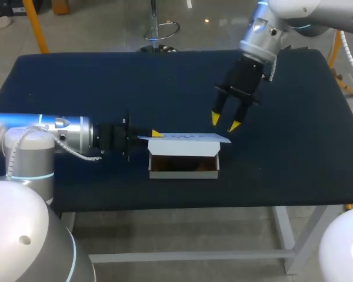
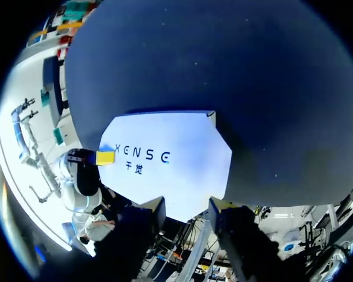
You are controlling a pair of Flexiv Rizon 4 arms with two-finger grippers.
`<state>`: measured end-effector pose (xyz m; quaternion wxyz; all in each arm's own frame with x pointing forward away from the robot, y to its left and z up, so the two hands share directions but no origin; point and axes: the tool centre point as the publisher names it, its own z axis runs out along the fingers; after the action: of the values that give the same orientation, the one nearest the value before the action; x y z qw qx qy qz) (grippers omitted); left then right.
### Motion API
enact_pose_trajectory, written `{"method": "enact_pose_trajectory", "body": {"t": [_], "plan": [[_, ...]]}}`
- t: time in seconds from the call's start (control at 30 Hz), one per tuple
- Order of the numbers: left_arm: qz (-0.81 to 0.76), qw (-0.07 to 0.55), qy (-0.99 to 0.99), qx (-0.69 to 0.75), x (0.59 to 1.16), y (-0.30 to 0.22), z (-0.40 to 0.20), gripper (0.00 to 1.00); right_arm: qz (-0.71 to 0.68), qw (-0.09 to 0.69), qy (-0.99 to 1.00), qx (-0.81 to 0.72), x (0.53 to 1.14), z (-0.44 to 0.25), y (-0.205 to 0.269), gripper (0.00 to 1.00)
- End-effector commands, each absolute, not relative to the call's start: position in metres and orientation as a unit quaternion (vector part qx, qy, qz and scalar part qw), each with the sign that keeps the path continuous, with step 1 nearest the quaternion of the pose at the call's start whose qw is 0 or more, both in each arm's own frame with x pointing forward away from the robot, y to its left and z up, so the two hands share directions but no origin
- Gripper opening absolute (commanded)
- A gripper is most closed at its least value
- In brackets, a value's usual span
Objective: Assemble the packaging by folding the flat box into shape, placing the metal phone stand inside, and closing the box properly
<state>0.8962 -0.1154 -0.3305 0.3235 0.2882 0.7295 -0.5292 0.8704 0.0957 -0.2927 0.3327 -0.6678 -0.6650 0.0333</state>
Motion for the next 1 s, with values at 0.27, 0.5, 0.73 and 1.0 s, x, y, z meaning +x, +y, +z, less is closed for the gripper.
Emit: {"method": "enact_pose_trajectory", "body": {"t": [0.27,0.5,0.73,1.0], "plan": [[-0.531,0.325,0.726,0.293,0.895,-0.115,-0.336,0.00,0.054,0.335,-0.676,-0.654,0.867,-0.312,0.100,0.49],[-0.532,0.326,0.723,0.295,0.893,-0.114,-0.337,0.00,0.055,0.331,-0.684,-0.648,0.865,-0.319,0.102,0.49],[-0.533,0.326,0.723,0.295,0.892,-0.114,-0.338,0.00,0.052,0.333,-0.688,-0.643,0.862,-0.325,0.103,0.47],[-0.534,0.325,0.724,0.290,0.892,-0.112,-0.339,0.04,0.051,0.332,-0.688,-0.643,0.861,-0.329,0.102,0.47]]}}
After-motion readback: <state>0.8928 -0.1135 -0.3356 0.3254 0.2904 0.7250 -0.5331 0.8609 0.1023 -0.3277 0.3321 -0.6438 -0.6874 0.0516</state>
